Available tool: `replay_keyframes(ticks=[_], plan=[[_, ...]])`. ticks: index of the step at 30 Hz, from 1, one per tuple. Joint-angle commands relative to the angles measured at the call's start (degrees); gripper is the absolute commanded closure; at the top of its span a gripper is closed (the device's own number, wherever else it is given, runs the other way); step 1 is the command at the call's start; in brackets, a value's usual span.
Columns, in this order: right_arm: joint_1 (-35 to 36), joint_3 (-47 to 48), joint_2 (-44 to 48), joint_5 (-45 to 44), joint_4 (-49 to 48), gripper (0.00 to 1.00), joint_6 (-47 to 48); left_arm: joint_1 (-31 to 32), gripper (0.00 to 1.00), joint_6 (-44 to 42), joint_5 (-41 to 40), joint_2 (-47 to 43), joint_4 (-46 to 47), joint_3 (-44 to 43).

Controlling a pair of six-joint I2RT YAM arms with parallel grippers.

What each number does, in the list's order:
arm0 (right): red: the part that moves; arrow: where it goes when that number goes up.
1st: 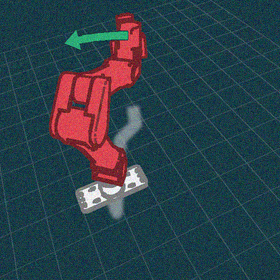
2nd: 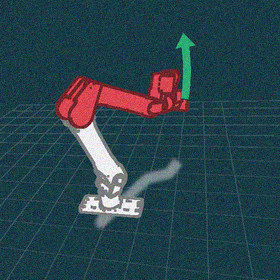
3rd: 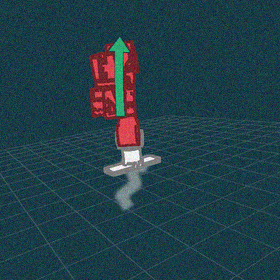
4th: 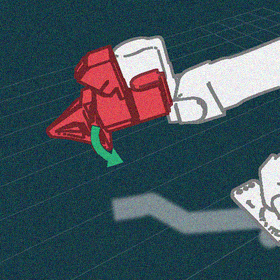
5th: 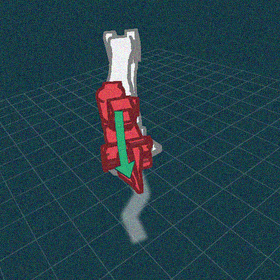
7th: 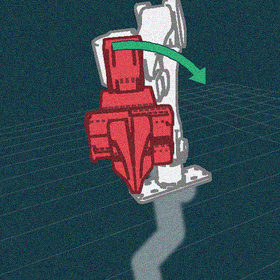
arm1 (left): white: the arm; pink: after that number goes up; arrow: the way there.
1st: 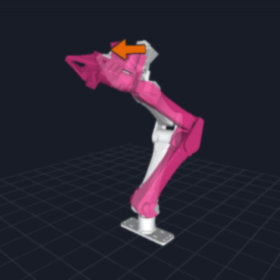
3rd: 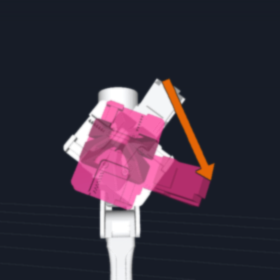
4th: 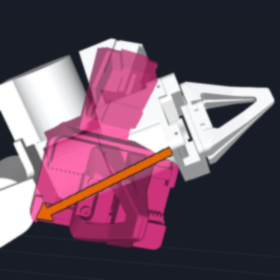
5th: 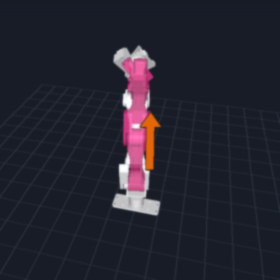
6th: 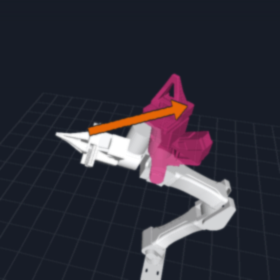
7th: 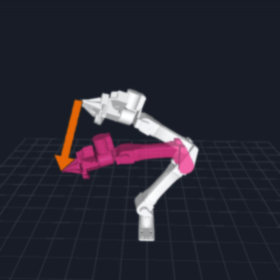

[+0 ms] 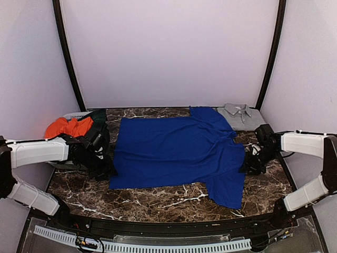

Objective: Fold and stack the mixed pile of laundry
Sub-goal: Pick up the flattened T-shirt from the center of the board.

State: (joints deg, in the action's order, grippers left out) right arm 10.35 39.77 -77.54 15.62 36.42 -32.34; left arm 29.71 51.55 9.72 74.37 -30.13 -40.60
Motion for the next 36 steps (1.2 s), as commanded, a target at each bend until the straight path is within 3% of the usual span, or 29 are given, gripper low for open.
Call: replay_keyframes(ticks=[1, 7, 19, 27, 29, 32, 36], plan=[[0.25, 1.16, 1.90, -2.43, 2.18, 0.67, -2.14, 0.66, 0.59, 2.07, -1.61, -1.10, -1.96, 0.80], [2.80, 2.23, -0.37, -6.34, 4.40, 0.66, -3.70, 0.72, 0.59, 2.73, -2.46, -0.80, -2.20, 0.33], [6.57, 1.37, -5.63, -10.12, 3.41, 0.77, -5.27, 0.98, 0.60, 3.31, -3.13, 0.23, -1.94, 0.98], [9.23, 2.19, -5.91, -13.83, 5.45, 0.77, -7.05, 1.34, 0.60, 3.21, -4.12, 1.18, -3.01, 0.60], [10.31, 2.74, -7.27, -13.77, 5.31, 0.79, -7.19, 1.84, 0.59, 3.48, -4.85, 1.31, -3.64, 0.38], [10.90, 2.65, -8.03, -12.59, 4.07, 0.97, -6.51, 2.49, 0.59, 4.04, -5.25, 1.39, -4.25, 0.84], [10.92, 2.46, -7.62, -12.35, 3.99, 1.00, -5.99, 3.32, 0.59, 5.12, -5.49, 1.21, -4.66, 1.86]])
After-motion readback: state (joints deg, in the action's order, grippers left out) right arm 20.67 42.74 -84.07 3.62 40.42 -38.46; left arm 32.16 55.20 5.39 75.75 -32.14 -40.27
